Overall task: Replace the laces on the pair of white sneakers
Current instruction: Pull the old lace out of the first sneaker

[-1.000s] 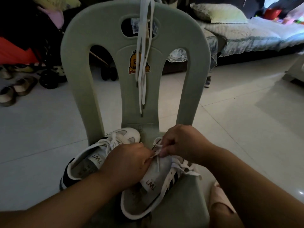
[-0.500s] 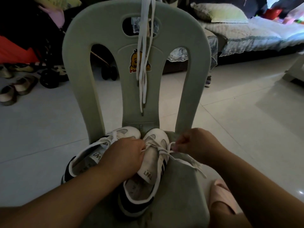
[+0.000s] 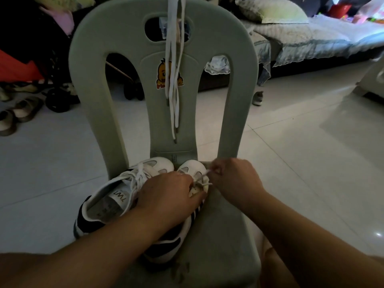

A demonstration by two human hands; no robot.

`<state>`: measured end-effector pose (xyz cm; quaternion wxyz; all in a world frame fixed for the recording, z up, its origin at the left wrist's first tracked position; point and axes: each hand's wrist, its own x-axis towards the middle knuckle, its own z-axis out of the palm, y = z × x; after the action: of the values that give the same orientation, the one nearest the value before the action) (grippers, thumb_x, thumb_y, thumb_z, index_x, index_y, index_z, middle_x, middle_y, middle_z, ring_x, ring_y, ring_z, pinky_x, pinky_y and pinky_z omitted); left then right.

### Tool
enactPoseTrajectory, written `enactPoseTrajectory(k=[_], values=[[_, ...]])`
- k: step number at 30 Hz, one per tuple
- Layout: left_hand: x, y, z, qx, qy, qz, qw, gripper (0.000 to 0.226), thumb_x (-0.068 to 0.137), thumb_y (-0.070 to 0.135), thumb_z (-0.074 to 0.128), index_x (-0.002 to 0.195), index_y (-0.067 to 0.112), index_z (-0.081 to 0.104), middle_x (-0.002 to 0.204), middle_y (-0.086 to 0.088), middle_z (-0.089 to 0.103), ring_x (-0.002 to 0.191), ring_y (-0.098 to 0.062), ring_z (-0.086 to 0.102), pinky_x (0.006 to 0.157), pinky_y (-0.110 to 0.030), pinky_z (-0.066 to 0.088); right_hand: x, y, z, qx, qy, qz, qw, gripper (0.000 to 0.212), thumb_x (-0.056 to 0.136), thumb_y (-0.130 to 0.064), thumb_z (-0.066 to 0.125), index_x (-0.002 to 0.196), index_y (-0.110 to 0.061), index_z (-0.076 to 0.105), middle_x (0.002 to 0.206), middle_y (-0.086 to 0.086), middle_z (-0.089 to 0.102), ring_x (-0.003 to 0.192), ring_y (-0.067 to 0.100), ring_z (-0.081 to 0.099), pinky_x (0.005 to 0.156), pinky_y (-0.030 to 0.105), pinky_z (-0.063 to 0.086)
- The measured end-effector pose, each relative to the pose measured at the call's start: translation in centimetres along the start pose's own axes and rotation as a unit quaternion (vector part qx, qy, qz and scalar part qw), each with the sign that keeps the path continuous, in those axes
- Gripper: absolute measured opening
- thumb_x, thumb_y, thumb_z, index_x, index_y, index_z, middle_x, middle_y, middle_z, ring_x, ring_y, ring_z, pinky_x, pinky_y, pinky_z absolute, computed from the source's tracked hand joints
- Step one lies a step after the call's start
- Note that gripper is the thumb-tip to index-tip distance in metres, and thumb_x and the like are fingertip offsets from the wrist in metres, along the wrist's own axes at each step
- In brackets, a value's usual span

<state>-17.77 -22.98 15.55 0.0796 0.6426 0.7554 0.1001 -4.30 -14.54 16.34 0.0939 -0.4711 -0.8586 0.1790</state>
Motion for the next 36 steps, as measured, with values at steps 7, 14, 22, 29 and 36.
enactPoseTrajectory(k=[7,14,22,29,36], values=[[0.3,-0.7,0.7,-0.005,-0.064,-0.024,0.998,0.031,0.086,0.052,0.049,0.082,0.026,0.064,0.069,0.006,0.059,0.068,-0.01,0.058,0.061,-0.027,0.049,1.9,-2.2,0.1,0.215,-0.087,-0.043,0.972,0.049,0.095,-0.016,0.055,0.138,-0.038,0.046,0.134,-0.012,0.056,0.122,0.005,0.049,0.1,0.023,0.041],[0.6,-1.2,1.2,-0.087,-0.1,-0.036,0.991,0.021,0.089,0.037,0.055,0.099,0.026,0.069,0.094,0.004,0.069,0.084,-0.011,0.063,0.078,-0.035,0.054,1.8,0.3,-0.2,0.074,-0.102,-0.039,0.991,0.013,0.09,-0.025,0.063,0.1,-0.027,0.07,0.093,-0.012,0.066,0.079,-0.005,0.056,0.068,0.007,0.04],[-0.5,-0.6,1.0,-0.108,-0.068,0.016,0.992,0.022,0.093,0.035,0.051,0.108,0.034,0.067,0.095,0.009,0.068,0.085,-0.007,0.059,0.079,-0.028,0.049,0.7,0.4,1.2,0.064,-0.138,0.02,0.988,0.021,0.085,-0.042,0.065,0.078,-0.025,0.075,0.066,-0.012,0.062,0.063,0.001,0.055,0.056,0.014,0.038],[-1.6,-0.6,1.2,-0.075,-0.053,0.056,0.994,0.025,0.095,0.044,0.047,0.102,0.033,0.068,0.092,0.01,0.065,0.087,-0.008,0.057,0.074,-0.025,0.044,0.4,-1.0,1.0,0.098,-0.21,0.079,0.97,0.021,0.086,-0.027,0.063,0.086,-0.008,0.071,0.083,0.004,0.066,0.08,0.016,0.062,0.073,0.024,0.051],[-2.0,-0.6,0.6,-0.094,-0.07,0.062,0.991,0.022,0.095,0.037,0.05,0.11,0.036,0.066,0.095,0.013,0.065,0.082,-0.002,0.056,0.069,-0.019,0.04,0.5,-1.8,0.1,-0.038,-0.2,0.012,0.979,0.028,0.097,-0.029,0.046,0.071,-0.022,0.041,0.073,-0.003,0.045,0.079,0.017,0.049,0.076,0.029,0.043]])
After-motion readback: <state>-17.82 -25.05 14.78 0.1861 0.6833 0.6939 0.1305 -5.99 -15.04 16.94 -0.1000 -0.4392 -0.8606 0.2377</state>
